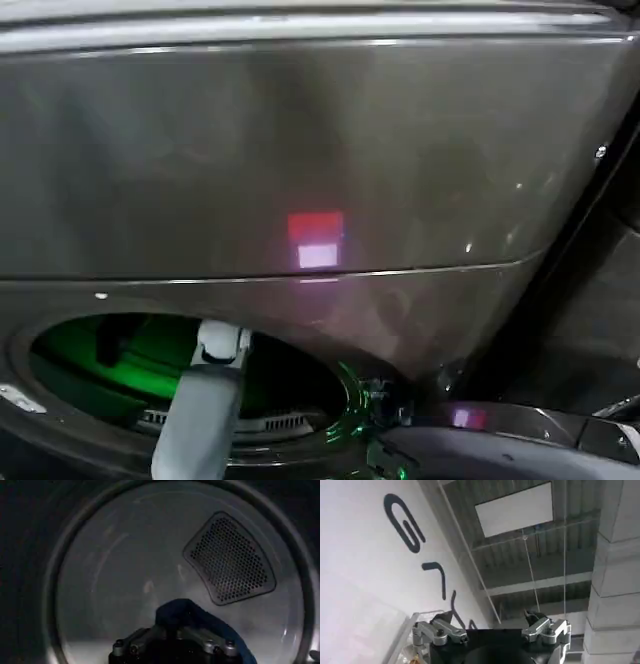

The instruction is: Grasp the clothes from the dryer.

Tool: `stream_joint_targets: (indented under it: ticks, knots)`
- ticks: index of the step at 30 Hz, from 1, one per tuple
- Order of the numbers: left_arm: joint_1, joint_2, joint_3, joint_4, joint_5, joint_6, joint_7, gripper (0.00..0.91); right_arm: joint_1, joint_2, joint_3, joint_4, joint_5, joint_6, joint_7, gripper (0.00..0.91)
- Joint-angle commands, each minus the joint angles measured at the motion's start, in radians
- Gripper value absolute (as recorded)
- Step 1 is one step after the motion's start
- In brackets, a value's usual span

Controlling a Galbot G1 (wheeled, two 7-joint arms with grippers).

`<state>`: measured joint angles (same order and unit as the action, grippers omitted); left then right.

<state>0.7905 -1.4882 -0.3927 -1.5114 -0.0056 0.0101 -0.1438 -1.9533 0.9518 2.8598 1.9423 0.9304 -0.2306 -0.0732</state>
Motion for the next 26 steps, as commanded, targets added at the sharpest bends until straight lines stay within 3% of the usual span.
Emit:
stream_joint_targets:
  ticks: [1, 26]
  knots:
    - [0.021, -0.027, -0.009, -0.021, -0.018, -0.030, -0.072, 0.000, 0.000, -0.001, -0.004, -0.002, -0.005, 0.007, 0.002, 0.907]
    - [-0.003, -0.009, -0.015, -0.032, -0.010, 0.019, -0.047, 0.000, 0.015, -0.007, -0.005, 0.016, -0.022, -0.036, -0.009, 0.907]
